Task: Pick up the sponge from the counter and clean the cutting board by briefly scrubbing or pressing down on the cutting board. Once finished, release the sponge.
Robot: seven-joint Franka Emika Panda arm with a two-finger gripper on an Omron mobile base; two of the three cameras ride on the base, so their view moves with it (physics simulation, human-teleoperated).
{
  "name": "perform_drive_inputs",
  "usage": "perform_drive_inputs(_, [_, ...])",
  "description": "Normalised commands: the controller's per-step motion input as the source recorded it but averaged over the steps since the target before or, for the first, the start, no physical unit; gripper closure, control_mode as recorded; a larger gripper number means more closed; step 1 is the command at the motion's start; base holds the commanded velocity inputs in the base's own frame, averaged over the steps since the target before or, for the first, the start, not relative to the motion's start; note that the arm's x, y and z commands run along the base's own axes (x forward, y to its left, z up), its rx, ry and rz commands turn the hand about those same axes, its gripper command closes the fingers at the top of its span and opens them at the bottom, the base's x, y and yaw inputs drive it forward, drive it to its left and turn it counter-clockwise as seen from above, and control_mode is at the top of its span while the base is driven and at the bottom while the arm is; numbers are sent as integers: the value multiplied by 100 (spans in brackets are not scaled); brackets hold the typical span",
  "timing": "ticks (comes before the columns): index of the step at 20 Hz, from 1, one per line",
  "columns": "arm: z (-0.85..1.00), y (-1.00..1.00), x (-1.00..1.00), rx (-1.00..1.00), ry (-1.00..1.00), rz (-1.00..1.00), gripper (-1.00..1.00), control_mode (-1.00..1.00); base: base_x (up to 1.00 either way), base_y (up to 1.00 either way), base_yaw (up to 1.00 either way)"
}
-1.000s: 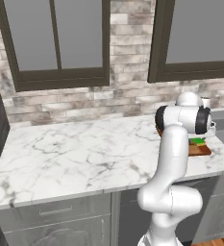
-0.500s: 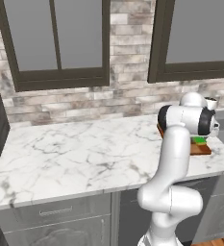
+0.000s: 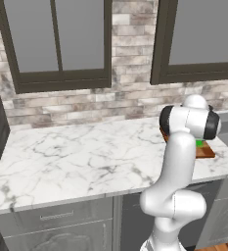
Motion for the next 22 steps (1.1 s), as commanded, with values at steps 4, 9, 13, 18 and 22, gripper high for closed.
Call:
perform_drive_inputs(4, [-10, 27, 53, -11, -11, -12, 100, -100, 0, 0, 0])
perform_drive_inputs(9, [-1, 2, 60, -7, -4, -11, 100, -100, 0, 0, 0])
perform_drive_inputs(13, [0, 0, 64, -2, 0, -9, 100, -100, 0, 0, 0])
perform_drive_inputs(18, [-1, 1, 59, 0, 0, -7, 100, -100, 0, 0, 0])
perform_drive_inputs(22, [-22, 8, 21, 0, 0, -5, 100, -100, 0, 0, 0])
